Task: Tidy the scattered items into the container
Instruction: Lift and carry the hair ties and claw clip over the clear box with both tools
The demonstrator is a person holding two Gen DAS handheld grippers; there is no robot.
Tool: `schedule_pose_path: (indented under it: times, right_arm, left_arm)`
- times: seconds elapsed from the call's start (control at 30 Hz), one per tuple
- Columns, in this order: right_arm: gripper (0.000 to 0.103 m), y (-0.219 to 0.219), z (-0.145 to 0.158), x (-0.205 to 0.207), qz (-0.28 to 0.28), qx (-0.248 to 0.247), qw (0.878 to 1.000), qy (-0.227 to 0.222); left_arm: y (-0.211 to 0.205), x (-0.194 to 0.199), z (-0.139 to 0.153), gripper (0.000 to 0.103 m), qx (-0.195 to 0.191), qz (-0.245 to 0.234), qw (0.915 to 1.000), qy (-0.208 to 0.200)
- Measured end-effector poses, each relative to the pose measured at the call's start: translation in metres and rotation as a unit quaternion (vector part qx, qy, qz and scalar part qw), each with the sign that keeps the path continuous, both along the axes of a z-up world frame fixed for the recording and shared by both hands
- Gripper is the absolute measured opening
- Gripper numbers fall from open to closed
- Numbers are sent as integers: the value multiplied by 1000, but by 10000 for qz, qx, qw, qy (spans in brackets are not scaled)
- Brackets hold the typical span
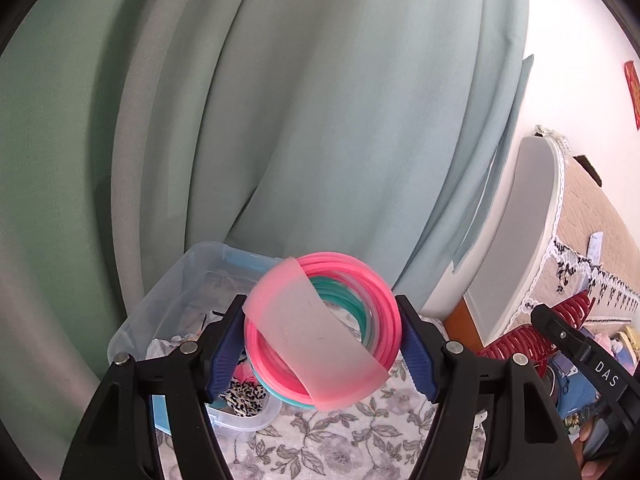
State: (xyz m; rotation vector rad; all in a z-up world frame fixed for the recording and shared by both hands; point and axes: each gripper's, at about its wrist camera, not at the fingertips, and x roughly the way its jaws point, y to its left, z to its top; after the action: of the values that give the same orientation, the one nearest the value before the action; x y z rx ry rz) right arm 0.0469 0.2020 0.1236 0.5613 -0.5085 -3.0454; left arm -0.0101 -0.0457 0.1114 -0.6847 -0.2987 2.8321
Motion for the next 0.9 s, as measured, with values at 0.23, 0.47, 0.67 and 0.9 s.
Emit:
schedule_pose_path:
  times: [0.23, 0.47, 0.67, 0.9]
  right_arm:
    - [19, -29, 9, -11, 230, 222, 9995, 42]
    - [19, -67, 9, -29, 560, 452, 9974, -61]
    - [19, -93, 1, -48, 802, 596, 9947, -248]
    - [19, -118, -9, -72, 1049, 747, 9907, -429]
  left_arm:
    - [-41, -4, -5, 72, 243, 348, 9991, -24]
    - [-82, -13, -18, 72, 473, 727, 9961, -186]
    - [-112, -21, -31, 72, 652, 1011, 9922, -339]
    - [-134, -35, -48, 72, 796, 1188, 9883, -533]
